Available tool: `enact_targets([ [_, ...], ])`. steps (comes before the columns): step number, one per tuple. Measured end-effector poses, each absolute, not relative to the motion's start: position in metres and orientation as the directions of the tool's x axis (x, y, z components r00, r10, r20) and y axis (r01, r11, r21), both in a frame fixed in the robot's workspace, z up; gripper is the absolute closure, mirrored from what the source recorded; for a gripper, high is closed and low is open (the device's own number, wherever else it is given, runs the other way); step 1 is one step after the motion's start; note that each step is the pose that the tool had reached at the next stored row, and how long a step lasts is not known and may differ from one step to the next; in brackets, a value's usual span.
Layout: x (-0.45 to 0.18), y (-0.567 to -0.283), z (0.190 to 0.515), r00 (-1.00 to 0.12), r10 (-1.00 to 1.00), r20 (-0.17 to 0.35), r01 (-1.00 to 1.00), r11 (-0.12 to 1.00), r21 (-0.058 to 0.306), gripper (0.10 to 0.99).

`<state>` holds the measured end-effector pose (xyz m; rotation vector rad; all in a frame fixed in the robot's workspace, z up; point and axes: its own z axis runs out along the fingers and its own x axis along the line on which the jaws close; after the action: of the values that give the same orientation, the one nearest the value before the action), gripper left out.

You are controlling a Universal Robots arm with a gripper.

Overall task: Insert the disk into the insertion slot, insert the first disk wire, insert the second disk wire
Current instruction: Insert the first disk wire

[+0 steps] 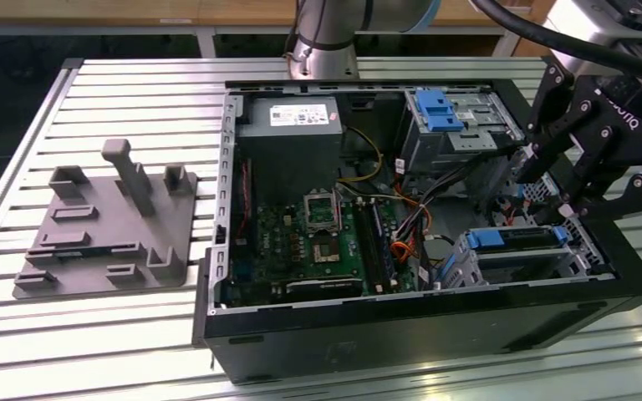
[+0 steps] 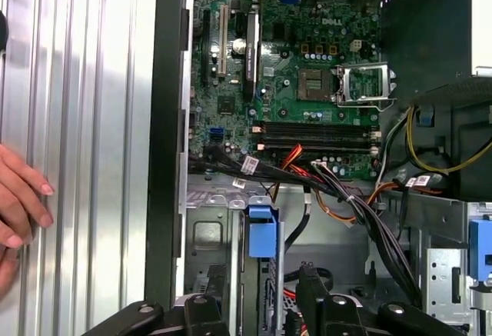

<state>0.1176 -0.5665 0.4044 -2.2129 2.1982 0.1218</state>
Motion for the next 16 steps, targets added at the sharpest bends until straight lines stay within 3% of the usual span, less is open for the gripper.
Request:
enact_targets([
  [16,0.145,-0.564,0.403,0.005,-0.998,-0.067,-0.999,-0.008,0.049,0.588],
])
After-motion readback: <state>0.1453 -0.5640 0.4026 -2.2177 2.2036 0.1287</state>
